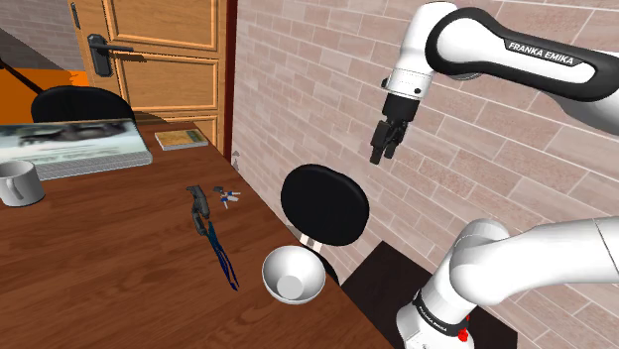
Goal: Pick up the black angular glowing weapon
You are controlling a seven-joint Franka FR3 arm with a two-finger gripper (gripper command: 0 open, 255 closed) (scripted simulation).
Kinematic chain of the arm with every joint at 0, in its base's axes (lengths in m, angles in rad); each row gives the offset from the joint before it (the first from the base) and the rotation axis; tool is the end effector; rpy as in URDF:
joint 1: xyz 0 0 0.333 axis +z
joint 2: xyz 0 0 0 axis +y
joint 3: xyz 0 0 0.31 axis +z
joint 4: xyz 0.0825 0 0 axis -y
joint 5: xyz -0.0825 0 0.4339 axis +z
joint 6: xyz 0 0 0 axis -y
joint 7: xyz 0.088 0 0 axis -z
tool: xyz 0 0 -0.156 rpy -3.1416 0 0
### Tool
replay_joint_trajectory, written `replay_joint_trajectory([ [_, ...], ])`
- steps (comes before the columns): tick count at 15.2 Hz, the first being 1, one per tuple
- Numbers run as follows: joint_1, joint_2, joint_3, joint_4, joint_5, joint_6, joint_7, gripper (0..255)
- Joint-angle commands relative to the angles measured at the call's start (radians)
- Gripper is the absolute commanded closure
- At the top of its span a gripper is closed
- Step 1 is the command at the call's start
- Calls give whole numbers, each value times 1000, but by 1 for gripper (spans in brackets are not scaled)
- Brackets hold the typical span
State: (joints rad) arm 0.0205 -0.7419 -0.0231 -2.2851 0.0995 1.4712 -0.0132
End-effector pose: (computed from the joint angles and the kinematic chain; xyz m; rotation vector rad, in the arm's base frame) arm 0.3593 0.0141 0.5508 -3.0242 -0.0356 0.1082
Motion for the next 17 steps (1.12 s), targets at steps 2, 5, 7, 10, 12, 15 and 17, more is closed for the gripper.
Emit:
replay_joint_trajectory([
  [2, 5, 10, 20, -10, 12, 24, 23, 0],
  [5, 19, 49, 82, -32, 46, 96, 90, 0],
  [7, 29, 82, 122, -40, 66, 145, 134, 0],
  [10, 41, 143, 182, -41, 90, 218, 200, 0],
  [12, 48, 190, 221, -35, 101, 267, 244, 0],
  [15, 56, 270, 279, -15, 108, 338, 312, 0],
  [17, 59, 329, 317, 5, 106, 383, 359, 0],
])
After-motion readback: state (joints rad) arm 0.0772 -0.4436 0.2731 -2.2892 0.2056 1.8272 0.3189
